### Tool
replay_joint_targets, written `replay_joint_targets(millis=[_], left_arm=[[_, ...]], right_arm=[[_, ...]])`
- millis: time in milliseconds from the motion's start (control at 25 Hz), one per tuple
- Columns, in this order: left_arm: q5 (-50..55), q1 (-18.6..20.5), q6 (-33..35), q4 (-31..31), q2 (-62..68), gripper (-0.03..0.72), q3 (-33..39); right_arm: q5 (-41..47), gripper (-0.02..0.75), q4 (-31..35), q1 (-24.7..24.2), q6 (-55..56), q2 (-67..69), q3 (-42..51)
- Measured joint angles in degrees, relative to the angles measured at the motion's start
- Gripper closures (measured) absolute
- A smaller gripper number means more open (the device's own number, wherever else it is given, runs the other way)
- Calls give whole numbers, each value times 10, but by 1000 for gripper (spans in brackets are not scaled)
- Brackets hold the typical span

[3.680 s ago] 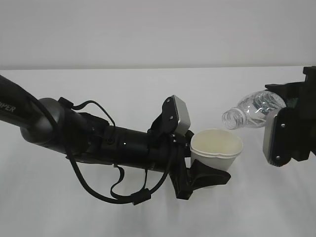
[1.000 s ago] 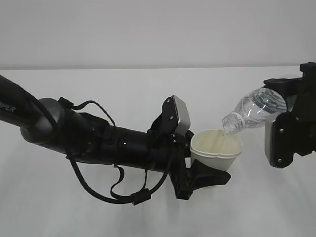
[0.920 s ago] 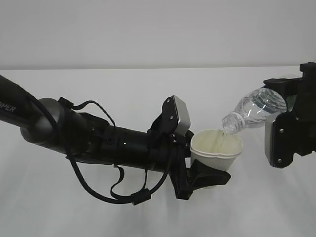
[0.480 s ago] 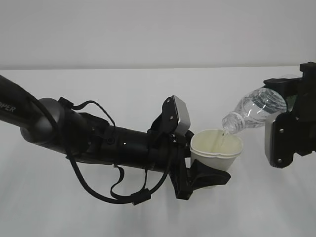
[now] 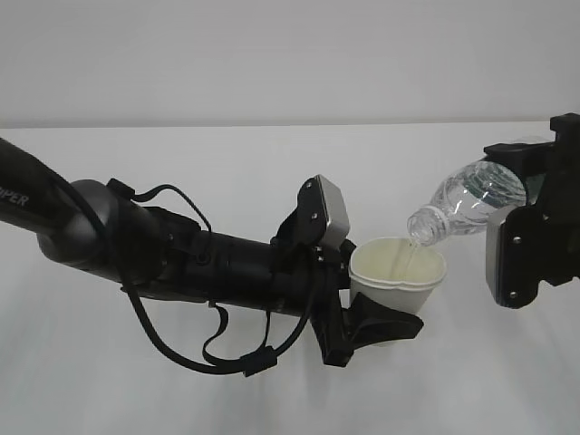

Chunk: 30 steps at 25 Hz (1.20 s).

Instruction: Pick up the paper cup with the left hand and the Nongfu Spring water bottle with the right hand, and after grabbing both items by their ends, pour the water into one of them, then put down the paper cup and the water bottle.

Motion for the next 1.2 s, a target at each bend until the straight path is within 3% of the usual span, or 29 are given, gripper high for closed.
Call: replay_joint_targets(millis=[1200], left_arm=[[0, 0, 0, 0, 0, 237, 0]], right_arm=[[-4, 291, 0, 0, -17, 0, 0]])
